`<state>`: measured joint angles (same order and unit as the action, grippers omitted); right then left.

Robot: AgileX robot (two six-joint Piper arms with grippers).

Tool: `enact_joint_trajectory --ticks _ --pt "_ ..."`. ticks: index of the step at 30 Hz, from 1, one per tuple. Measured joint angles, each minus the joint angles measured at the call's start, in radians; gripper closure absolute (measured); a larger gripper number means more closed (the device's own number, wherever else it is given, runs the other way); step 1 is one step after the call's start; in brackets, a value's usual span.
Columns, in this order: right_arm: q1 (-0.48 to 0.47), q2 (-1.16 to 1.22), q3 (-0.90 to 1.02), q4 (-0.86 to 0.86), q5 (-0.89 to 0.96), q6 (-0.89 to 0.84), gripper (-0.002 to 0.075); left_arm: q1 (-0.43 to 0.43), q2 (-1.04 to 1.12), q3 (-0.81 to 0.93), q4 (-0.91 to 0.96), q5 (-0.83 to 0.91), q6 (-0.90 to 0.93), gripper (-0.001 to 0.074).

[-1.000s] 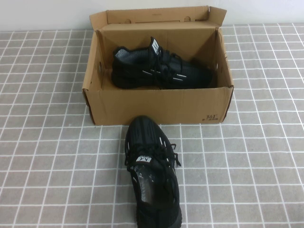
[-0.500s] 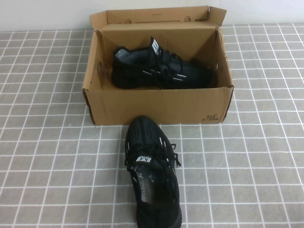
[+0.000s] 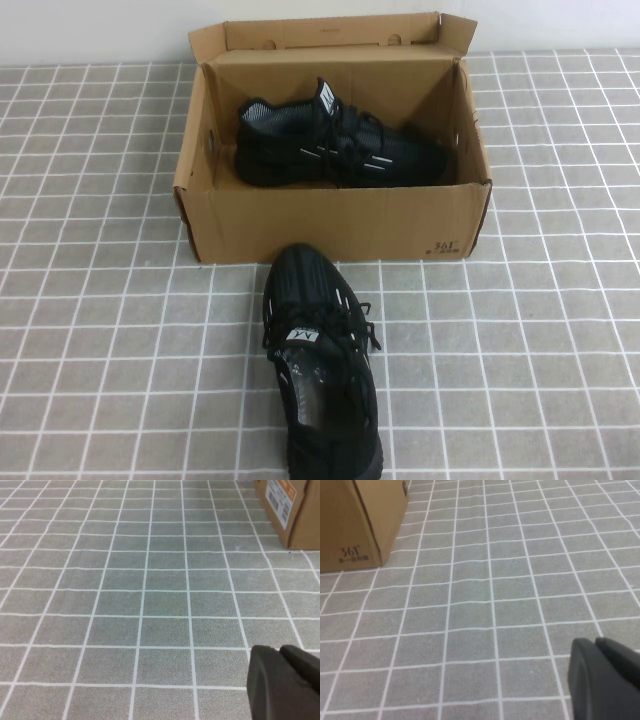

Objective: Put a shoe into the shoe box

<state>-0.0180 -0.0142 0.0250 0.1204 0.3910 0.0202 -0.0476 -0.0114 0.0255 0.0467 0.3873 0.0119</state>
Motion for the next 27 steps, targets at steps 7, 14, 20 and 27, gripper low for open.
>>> enact_joint_trajectory --ticks 7,14,20,27 --pt "0.0 0.0 0.0 0.0 0.0 0.0 0.0742 0.0 0.0 0.0 0.0 0.0 0.0 0.0735" --pt "0.0 0.0 0.0 -0.004 -0.069 0.0 0.0742 0.0 0.0 0.0 0.0 0.0 0.0 0.0735" --pt "0.0 0.0 0.0 0.321 -0.303 0.0 0.0742 0.0 0.0 0.0 0.0 0.0 0.0 0.0735" --pt "0.0 0.0 0.0 0.639 -0.417 0.0 0.0742 0.0 0.0 0.0 0.0 0.0 0.0 0.0735"
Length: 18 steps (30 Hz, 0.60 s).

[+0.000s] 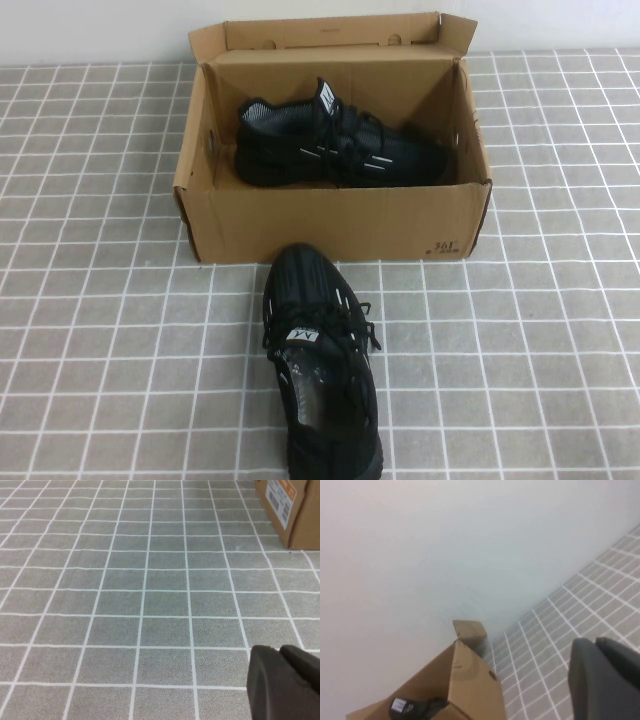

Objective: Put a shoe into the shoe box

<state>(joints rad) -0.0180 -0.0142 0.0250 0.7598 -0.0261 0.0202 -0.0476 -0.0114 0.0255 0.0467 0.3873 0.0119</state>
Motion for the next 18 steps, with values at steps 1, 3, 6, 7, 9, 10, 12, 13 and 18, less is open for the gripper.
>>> enact_joint_trajectory --ticks 1,3,6,7,9,10,12,13,18 --pt "0.0 0.0 -0.012 0.008 0.032 0.0 0.0742 0.0 0.0 0.0 0.0 0.0 0.0 0.0735" --pt "0.0 0.0 -0.066 0.01 0.139 0.0 0.0742 0.0 0.0 0.0 0.0 0.0 0.0 0.0735" --pt "0.0 0.051 -0.195 -0.009 0.318 -0.026 0.0742 0.0 0.0 0.0 0.0 0.0 0.0 0.0735" --pt "0.0 0.091 -0.248 -0.024 0.393 -0.036 0.0742 0.0 0.0 0.0 0.0 0.0 0.0 0.0735" --pt "0.0 0.193 -0.358 -0.068 0.556 -0.048 0.0742 0.0 0.0 0.0 0.0 0.0 0.0 0.0735" --pt "0.0 0.25 -0.401 -0.084 0.64 -0.056 0.0742 0.0 0.0 0.0 0.0 0.0 0.0 0.0735" --pt "0.0 0.369 -0.499 -0.121 0.799 -0.089 0.0742 0.0 0.0 0.0 0.0 0.0 0.0 0.0735" --pt "0.0 0.428 -0.541 -0.136 0.866 -0.109 0.0742 0.0 0.0 0.0 0.0 0.0 0.0 0.0735" --pt "0.0 0.685 -0.696 -0.211 1.055 -0.168 0.0742 0.0 0.0 0.0 0.0 0.0 0.0 0.0735"
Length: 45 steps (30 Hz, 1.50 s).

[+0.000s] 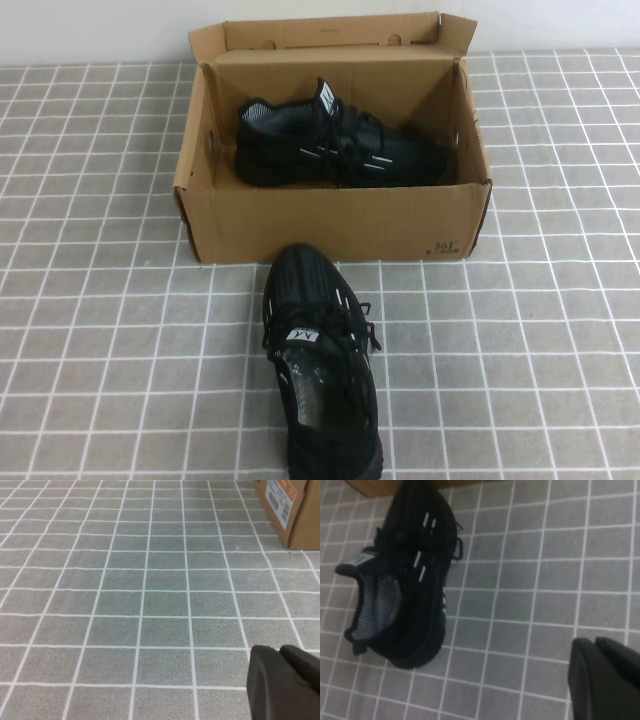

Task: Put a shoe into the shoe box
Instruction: Pick up the shoe from the table

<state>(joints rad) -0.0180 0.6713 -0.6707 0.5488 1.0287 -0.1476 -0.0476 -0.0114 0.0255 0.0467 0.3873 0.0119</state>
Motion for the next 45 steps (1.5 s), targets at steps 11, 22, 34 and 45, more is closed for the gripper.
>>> enact_joint_trajectory --ticks 11,22,34,45 --pt "0.194 0.38 -0.172 -0.091 0.031 0.018 0.0742 0.0 0.0 0.0 0.0 0.002 0.0 0.0735" --pt "0.72 0.659 -0.41 -0.375 0.017 0.331 0.0742 0.0 0.0 0.0 0.0 0.002 0.0 0.0735" --pt "0.89 0.944 -0.712 -0.392 0.028 0.03 0.0564 0.0 0.0 0.0 0.0 0.002 0.0 0.0735" --pt "0.891 1.045 -0.761 -0.407 -0.109 -0.324 0.0278 0.0 0.0 0.0 0.0 0.002 0.0 0.0735"
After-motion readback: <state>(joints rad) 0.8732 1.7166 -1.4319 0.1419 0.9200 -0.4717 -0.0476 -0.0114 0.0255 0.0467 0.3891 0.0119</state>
